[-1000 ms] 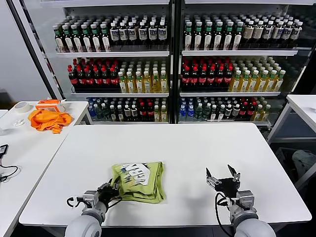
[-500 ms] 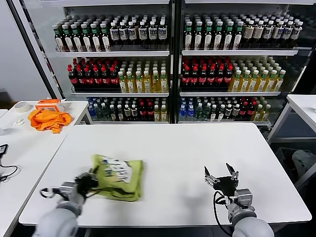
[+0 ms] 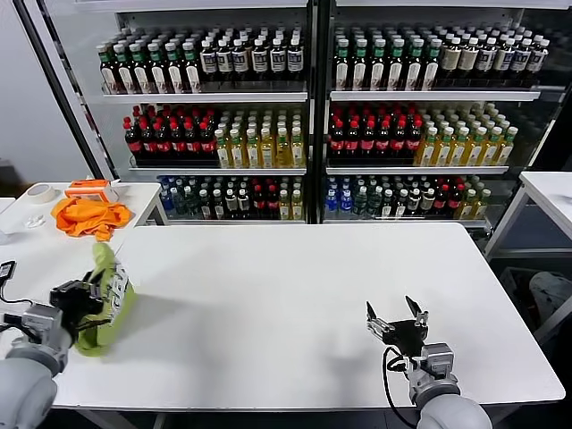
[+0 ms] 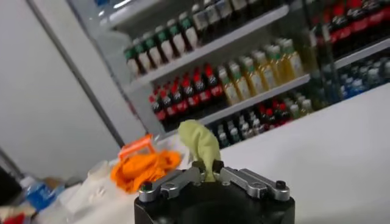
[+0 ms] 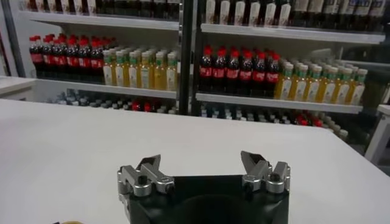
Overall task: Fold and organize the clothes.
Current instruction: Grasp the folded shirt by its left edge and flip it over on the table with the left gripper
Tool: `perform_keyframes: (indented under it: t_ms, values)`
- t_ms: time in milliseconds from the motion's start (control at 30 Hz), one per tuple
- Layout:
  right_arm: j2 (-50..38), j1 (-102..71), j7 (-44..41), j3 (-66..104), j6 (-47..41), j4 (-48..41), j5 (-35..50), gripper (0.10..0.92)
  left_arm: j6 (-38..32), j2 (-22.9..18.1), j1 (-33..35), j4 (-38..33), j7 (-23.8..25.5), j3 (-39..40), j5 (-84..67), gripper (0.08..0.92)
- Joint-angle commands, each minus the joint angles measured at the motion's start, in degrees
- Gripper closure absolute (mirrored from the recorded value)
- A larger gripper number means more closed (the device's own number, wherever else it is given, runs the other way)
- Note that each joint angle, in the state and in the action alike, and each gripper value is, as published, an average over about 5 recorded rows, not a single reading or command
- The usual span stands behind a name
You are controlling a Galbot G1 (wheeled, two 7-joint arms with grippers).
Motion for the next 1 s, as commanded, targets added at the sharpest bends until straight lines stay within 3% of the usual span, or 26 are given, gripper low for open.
perform_keyframes:
  t_ms: [33,367,700,1000]
  values:
    - [0.52,-0.88,0.03,0.08,-0.03,0.79,-0.92,0.203,0.55,-15.10,0.96,-7.58,5.10,27.56,14.14,0.898]
    - [0.59,-0.65,0.06,0.16,-0.12,1.14,-1.30,0.203,0.27,-19.17,-4.96,-2.79,3.16,27.45,13.65,0.898]
    - [0.45,-1.33,0.80,1.29,-0.57,2.47,-1.55,0.203,-2.14,-29.39,-14.98,8.71,-0.49,35.03,9.54,0.898]
    - [0.87,-2.44,1.56,1.87,-1.17,3.94,-1.95,0.203,-0.69,-29.74,-18.42,10.27,-1.40,37.86,4.30,0.898]
